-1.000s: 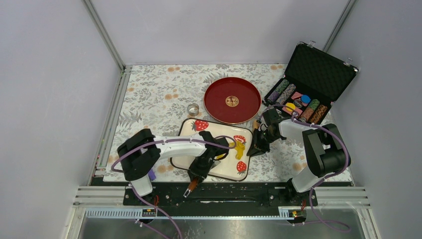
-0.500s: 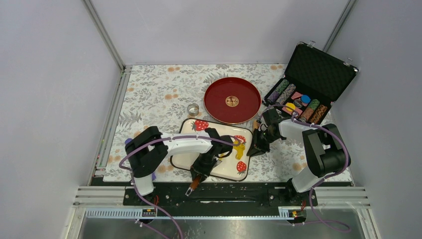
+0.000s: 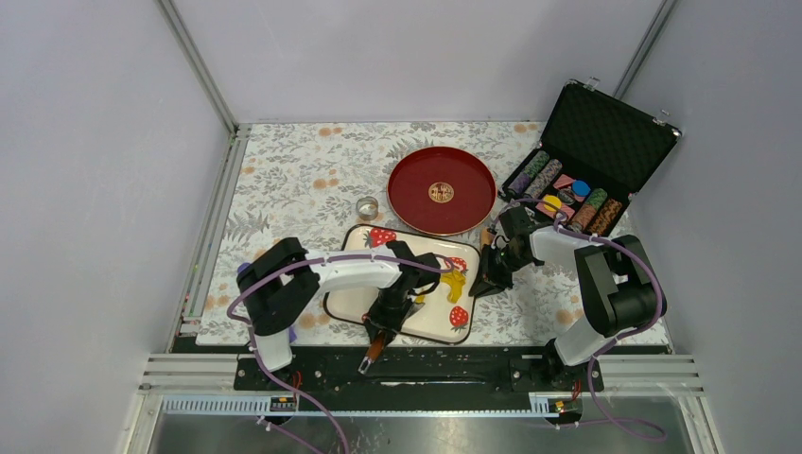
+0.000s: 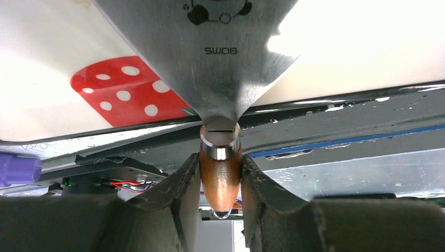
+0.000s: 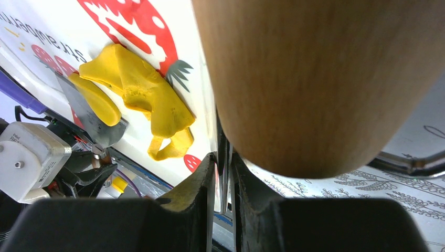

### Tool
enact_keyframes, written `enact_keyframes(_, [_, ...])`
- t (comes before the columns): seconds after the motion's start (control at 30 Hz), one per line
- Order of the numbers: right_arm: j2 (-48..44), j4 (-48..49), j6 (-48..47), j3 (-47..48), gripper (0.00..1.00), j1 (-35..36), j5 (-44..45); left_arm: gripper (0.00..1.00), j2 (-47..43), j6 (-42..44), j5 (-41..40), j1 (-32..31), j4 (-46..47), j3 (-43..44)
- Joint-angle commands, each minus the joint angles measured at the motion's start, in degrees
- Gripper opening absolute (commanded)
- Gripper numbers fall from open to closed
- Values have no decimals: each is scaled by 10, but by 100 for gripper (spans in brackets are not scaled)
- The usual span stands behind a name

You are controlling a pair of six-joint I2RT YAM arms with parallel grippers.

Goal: Roll out the dumpling wrappers from the dough

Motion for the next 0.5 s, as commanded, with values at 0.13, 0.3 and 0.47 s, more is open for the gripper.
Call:
enact_keyframes(0.13, [10,-21,-23,-14,0,2,48,0,-37,-38,-32,14,58,-6])
enact_keyframes(0.3, [9,-21,-23,-14,0,2,47,0,-48,-43,-47,24,56,-13])
enact_keyframes(0.47, [9,-21,-23,-14,0,2,46,0,-37,-35,-45,28,65,-8])
